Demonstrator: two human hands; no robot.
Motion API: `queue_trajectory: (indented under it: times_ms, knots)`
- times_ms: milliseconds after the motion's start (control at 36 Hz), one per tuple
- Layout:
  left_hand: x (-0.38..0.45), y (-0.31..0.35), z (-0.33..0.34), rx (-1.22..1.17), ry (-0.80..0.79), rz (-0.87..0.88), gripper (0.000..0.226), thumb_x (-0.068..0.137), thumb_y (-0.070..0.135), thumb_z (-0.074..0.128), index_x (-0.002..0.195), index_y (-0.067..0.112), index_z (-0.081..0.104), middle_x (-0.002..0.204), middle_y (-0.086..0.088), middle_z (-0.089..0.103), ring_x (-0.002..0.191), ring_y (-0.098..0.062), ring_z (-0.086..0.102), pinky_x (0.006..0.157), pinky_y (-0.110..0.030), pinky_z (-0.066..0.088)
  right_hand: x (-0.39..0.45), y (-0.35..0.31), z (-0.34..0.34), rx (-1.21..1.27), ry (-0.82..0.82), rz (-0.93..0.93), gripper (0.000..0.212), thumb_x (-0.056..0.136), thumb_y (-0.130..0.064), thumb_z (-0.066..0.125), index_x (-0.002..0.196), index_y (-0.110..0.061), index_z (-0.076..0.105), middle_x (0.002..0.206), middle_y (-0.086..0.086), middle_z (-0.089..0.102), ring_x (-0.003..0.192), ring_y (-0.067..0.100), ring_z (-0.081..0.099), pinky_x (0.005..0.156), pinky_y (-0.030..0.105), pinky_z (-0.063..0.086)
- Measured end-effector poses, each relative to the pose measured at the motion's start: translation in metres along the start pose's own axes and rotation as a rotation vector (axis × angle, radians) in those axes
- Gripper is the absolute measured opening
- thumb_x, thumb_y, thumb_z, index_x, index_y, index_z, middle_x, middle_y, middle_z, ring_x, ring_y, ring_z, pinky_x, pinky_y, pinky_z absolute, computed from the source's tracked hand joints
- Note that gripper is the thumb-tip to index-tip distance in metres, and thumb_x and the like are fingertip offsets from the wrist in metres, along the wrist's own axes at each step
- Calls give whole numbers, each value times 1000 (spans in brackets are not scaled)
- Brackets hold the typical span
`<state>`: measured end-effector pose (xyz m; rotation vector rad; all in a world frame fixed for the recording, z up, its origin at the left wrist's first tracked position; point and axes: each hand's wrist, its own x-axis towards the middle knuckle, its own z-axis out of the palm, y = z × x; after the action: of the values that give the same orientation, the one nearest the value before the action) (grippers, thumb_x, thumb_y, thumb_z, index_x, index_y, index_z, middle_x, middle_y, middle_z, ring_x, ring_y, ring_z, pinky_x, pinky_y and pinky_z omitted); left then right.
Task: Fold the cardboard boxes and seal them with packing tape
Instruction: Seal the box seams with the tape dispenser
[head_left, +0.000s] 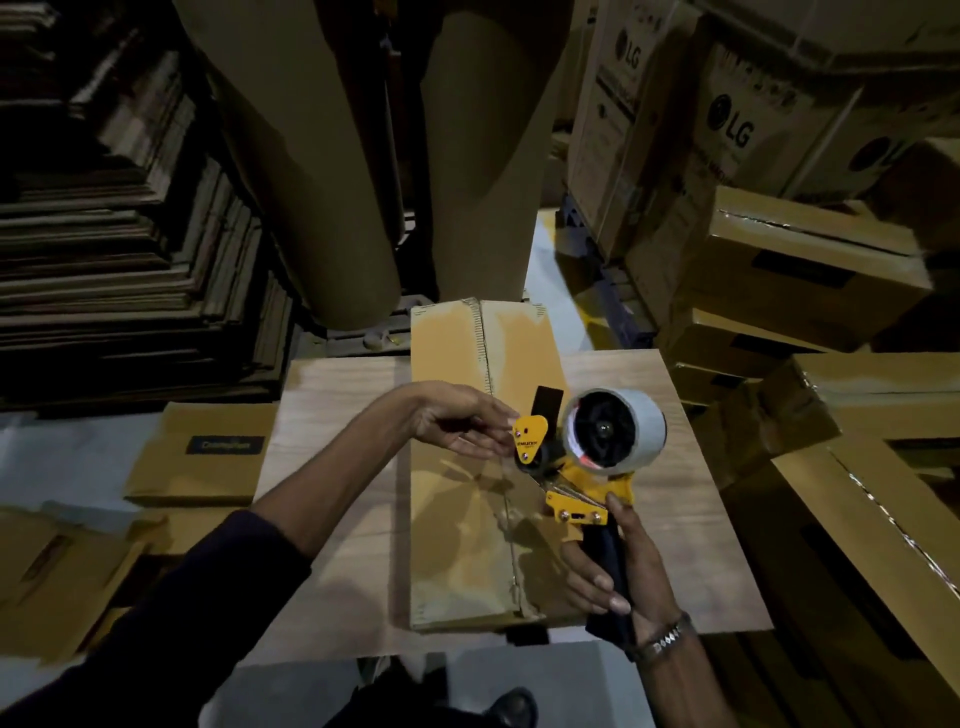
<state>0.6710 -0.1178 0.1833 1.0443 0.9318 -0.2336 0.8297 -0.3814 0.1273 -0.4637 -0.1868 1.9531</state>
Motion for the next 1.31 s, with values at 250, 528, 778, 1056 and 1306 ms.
queue_trajectory:
  times_ms: [250, 528, 778, 1056, 1306]
  knots:
    - [7, 38, 12, 417, 210, 153, 45, 89, -17, 61, 120, 13, 71, 89, -10, 75, 78, -18, 75, 71, -31, 65, 11, -15, 9, -588, 184, -124, 40, 77, -18, 93, 91, -5, 57, 52, 6, 38, 34, 12, 38, 44, 31, 20]
    - [28, 84, -79, 509, 260, 328, 48, 89, -11, 68, 130, 14, 69, 96, -18, 78, 86, -18, 75, 76, -35, 64, 114, -58, 31, -765, 664, -107, 8, 100, -18, 67, 94, -13, 65, 67, 5, 57, 53, 19, 52, 58, 32, 44]
    - [81, 137, -155, 465, 313, 330, 46, 78, 0, 88, 119, 18, 76, 114, -2, 73, 97, -14, 72, 69, -27, 62, 211, -97, 33, -357, 751, -199, 26, 97, -12, 60, 73, -11, 51, 57, 3, 42, 40, 15, 38, 43, 26, 35]
    - [165, 195, -237, 500, 253, 274, 61, 76, -11, 81, 123, 27, 70, 96, -12, 79, 84, -21, 75, 70, -34, 63, 305, -140, 18, -698, 986, -324, 7, 93, -14, 68, 95, -7, 68, 61, 5, 54, 43, 17, 45, 47, 29, 41]
    - [214, 160, -271, 401, 177, 294, 64, 68, -5, 91, 124, 18, 71, 100, -1, 81, 96, -13, 73, 86, -34, 62, 339, -139, -11, -864, 1083, -283, 11, 83, -23, 74, 86, -15, 66, 65, 7, 55, 48, 22, 49, 52, 36, 41]
